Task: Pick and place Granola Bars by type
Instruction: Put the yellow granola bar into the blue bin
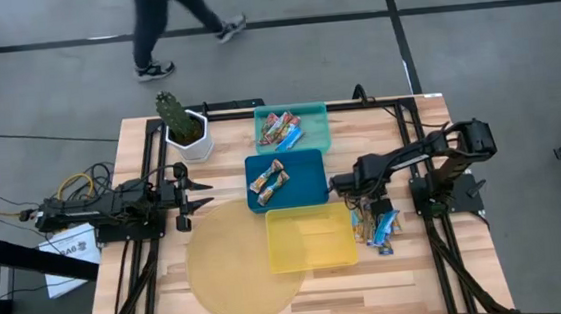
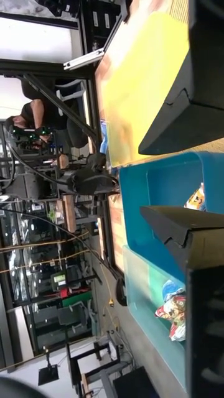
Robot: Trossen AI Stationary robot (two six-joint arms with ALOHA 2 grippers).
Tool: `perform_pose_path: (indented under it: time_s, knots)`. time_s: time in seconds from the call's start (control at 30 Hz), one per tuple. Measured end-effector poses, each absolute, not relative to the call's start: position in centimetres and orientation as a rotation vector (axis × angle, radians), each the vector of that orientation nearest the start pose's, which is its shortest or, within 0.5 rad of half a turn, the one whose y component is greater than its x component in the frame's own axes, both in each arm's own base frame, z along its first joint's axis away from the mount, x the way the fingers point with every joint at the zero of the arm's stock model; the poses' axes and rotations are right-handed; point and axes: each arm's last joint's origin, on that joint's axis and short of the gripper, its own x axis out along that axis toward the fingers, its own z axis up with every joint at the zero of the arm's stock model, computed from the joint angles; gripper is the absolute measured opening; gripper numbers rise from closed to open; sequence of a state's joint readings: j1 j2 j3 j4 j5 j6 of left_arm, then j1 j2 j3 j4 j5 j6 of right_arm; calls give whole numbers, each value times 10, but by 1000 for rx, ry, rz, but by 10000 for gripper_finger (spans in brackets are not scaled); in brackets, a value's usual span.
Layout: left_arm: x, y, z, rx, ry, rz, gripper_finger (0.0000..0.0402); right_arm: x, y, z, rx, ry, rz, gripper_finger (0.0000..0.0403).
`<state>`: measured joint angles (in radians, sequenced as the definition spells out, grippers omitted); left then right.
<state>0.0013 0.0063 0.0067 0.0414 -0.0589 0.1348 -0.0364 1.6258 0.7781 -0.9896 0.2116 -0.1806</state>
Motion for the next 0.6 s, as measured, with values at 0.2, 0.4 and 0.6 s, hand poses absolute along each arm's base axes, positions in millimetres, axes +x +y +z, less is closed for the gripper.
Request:
perform_pose_path:
  time_s: [0.2,0.4,0.6]
  knots:
    - [98,2,169,142,-38,63,137,213,-14,147,-250,1756,-58,58]
    - [98,2,169,129,-38,63,137,207,-13,172,-170,1603,-157,58]
    - [98,2,169,134,-38,63,137,199,-13,200,-68,1403,-255,58]
